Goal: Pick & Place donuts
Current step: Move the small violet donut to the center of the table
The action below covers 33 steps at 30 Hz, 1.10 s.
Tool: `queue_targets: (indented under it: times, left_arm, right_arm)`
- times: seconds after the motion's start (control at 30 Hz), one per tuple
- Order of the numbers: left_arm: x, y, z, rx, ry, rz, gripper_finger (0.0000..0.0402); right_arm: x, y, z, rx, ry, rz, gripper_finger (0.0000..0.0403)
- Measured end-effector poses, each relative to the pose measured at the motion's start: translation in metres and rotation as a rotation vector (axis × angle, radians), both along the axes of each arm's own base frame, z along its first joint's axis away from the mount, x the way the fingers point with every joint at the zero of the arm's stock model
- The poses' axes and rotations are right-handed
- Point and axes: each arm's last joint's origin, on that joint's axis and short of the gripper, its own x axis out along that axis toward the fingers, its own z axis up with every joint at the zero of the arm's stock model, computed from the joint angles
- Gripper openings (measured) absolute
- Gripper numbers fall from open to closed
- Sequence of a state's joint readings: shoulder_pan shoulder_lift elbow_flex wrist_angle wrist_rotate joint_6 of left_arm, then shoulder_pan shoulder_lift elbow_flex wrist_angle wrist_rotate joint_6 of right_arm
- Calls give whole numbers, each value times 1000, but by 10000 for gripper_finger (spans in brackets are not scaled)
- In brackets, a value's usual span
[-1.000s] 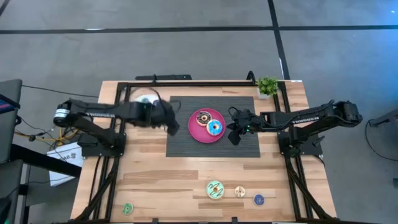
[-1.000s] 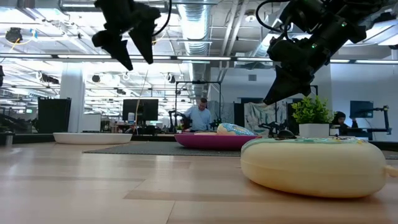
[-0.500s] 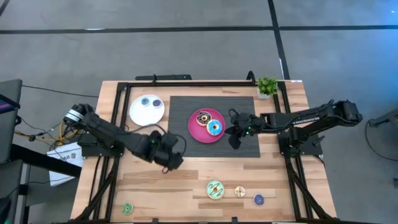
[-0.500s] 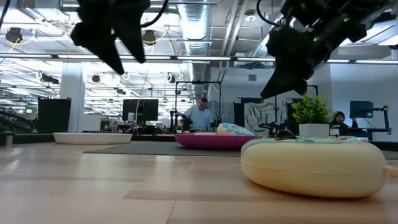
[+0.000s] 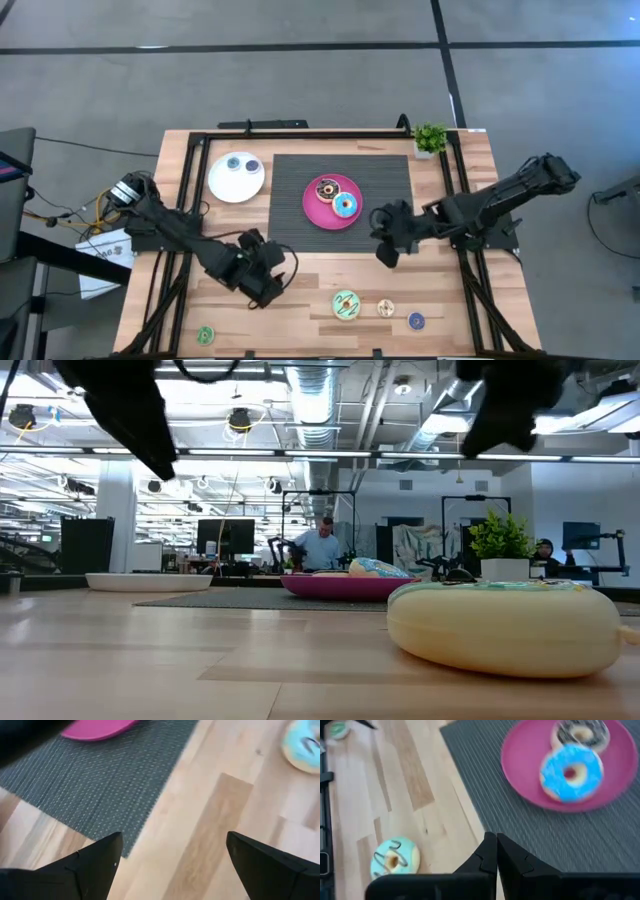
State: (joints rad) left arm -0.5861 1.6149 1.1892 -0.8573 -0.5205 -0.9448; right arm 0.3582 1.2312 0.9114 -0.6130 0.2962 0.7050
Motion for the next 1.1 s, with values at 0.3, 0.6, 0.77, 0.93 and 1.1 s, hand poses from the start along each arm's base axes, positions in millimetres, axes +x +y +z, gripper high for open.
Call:
queue_targets:
  times: [0.3, 0.6, 0.77, 0.93, 1.1]
  left_arm:
    - [-38, -7, -5, -55, -51, -117, 350]
    - [-72, 0, -17, -144, -115, -235, 350]
    - [-80, 7, -14, -100, -58, -299, 350]
    - [-80, 7, -15, -74, -32, -372, 350]
    - [-77, 8, -15, -108, -16, -403, 350]
  right_arm:
    - [-14, 51, 2, 150, 166, -192, 0]
    - [-1, 113, -31, 242, 570, -293, 0]
    - [3, 133, -42, 279, 715, -374, 0]
    - [-1, 145, -43, 318, 736, -443, 0]
    - [-10, 152, -46, 318, 742, -477, 26]
